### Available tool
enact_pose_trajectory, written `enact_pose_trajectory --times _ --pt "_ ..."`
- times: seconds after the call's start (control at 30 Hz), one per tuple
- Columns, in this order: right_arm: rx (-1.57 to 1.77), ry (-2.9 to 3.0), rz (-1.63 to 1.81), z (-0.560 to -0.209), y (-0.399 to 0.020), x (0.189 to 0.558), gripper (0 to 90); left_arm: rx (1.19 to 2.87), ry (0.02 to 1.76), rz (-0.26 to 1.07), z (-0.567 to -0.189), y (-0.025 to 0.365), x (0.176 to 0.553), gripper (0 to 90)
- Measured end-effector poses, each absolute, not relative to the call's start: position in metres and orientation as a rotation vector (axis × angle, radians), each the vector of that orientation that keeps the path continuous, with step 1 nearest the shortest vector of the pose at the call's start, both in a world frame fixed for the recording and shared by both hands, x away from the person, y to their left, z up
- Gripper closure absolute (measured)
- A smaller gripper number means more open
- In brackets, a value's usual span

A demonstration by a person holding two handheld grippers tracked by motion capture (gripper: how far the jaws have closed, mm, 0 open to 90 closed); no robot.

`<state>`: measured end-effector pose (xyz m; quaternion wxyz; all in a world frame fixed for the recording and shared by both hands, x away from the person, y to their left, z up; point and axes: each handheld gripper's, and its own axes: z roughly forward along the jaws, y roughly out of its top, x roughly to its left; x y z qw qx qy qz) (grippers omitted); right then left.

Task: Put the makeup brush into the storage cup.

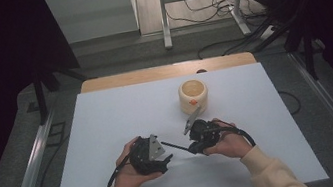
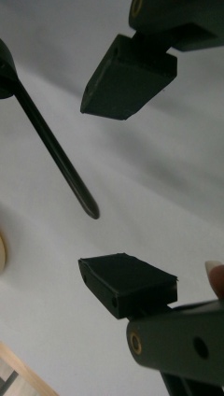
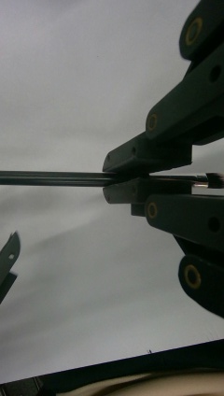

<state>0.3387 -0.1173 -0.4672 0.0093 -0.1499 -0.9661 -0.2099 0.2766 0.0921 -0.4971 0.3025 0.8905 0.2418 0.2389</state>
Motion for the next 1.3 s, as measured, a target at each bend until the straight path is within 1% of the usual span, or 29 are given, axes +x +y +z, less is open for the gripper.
enact_pose_trajectory --times 0.2,0.37,0.43,0.63,0.67,0.77,0.87,0.9,0.93,0.97,1.0,1.03,1.07,1.1,1.13,1.2,1.3 --pt "-0.461 -3.011 -0.652 -0.469 -0.116 0.339 83.8 2.377 0.593 0.637 -0.497 0.085 0.281 26.9" --pt "-0.447 -3.007 -0.656 -0.468 -0.116 0.338 83.8 2.418 0.519 0.654 -0.501 0.077 0.281 34.5" --pt "-0.445 -3.008 -0.660 -0.467 -0.116 0.338 83.8 2.446 0.491 0.688 -0.503 0.073 0.281 38.1" --pt "-0.417 -2.994 -0.677 -0.465 -0.115 0.337 83.8 2.494 0.456 0.777 -0.507 0.068 0.280 52.6" --pt "-0.417 -2.997 -0.676 -0.465 -0.114 0.336 83.8 2.495 0.458 0.776 -0.508 0.067 0.279 56.5" --pt "-0.407 -2.996 -0.686 -0.464 -0.114 0.336 83.5 2.543 0.416 0.771 -0.509 0.065 0.278 64.1" --pt "-0.413 -2.999 -0.712 -0.461 -0.117 0.337 81.7 2.566 0.372 0.729 -0.511 0.064 0.275 73.0" --pt "-0.427 -3.014 -0.738 -0.459 -0.118 0.337 78.8 2.565 0.362 0.699 -0.511 0.064 0.274 76.5" --pt "-0.453 -3.028 -0.769 -0.457 -0.120 0.339 73.9 2.571 0.337 0.664 -0.509 0.064 0.274 80.3" --pt "-0.484 -3.027 -0.807 -0.455 -0.122 0.340 70.9 2.577 0.325 0.658 -0.508 0.063 0.273 82.9" --pt "-0.499 -3.019 -0.835 -0.453 -0.124 0.342 69.4 2.580 0.327 0.665 -0.508 0.063 0.272 83.1" --pt "-0.516 -3.019 -0.857 -0.452 -0.125 0.343 65.2 2.572 0.331 0.646 -0.507 0.063 0.272 83.2" --pt "-0.566 -3.038 -0.900 -0.451 -0.129 0.344 57.2 2.564 0.340 0.629 -0.507 0.065 0.273 83.2" --pt "-0.566 -3.038 -0.900 -0.451 -0.129 0.344 57.2 2.565 0.344 0.625 -0.507 0.066 0.274 83.2" --pt "-0.591 -3.037 -0.925 -0.451 -0.130 0.345 54.0 2.562 0.350 0.618 -0.507 0.067 0.274 83.2" --pt "-0.649 -3.029 -0.988 -0.449 -0.134 0.347 43.5 2.550 0.370 0.608 -0.507 0.070 0.276 83.2" --pt "-0.717 -3.020 -1.047 -0.446 -0.139 0.348 37.3 2.522 0.396 0.599 -0.505 0.074 0.276 83.2"
